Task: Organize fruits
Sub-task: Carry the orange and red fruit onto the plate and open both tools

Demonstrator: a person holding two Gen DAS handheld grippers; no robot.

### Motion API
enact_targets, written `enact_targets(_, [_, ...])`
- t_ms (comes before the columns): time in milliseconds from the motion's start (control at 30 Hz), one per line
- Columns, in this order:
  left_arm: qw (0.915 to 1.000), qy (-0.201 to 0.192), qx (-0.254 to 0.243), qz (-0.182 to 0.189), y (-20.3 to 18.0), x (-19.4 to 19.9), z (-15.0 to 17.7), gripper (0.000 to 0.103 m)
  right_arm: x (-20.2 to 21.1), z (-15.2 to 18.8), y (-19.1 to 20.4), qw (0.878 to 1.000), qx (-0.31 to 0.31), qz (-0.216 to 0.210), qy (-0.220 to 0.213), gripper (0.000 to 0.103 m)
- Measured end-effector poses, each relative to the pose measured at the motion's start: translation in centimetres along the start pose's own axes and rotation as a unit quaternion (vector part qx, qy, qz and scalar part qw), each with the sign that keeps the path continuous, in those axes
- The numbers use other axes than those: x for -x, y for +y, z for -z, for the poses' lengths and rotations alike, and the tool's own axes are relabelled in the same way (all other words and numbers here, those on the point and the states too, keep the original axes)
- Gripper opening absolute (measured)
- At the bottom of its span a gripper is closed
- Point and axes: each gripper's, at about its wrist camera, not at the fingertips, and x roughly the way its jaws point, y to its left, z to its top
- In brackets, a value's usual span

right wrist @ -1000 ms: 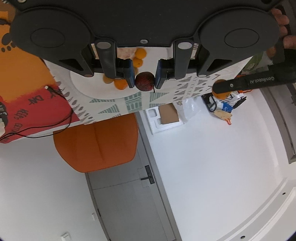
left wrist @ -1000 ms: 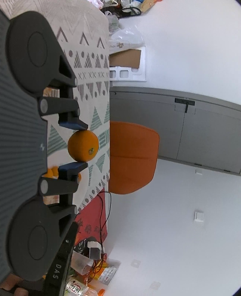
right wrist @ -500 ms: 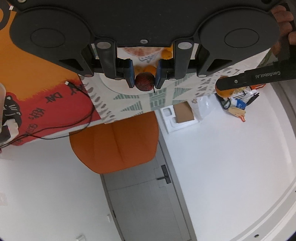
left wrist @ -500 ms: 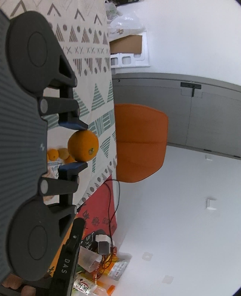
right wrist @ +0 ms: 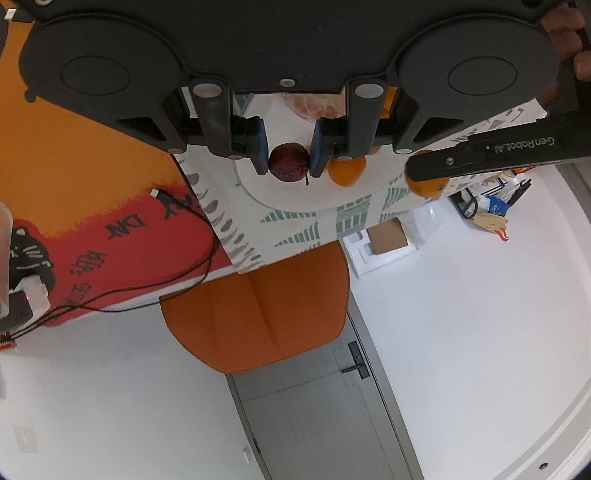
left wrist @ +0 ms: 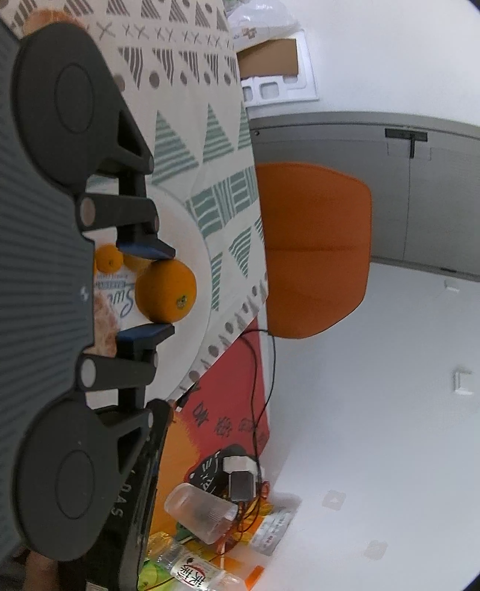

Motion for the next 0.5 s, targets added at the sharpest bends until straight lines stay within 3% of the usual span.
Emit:
enact_targets(267, [0.9999, 0.015, -0.001, 0.007, -0.8, -1.7, 0.0, 0.039, 0.1, 0.3, -0.9, 1.000, -0.010, 0.005, -0.013, 0.030])
enact_targets(500, [0.9998, 0.005, 0.000, -0.018, 0.0, -0.1, 0.0, 0.044, 0.0, 0.6, -0.8, 1.000, -0.007, 0.007, -0.011, 0.044])
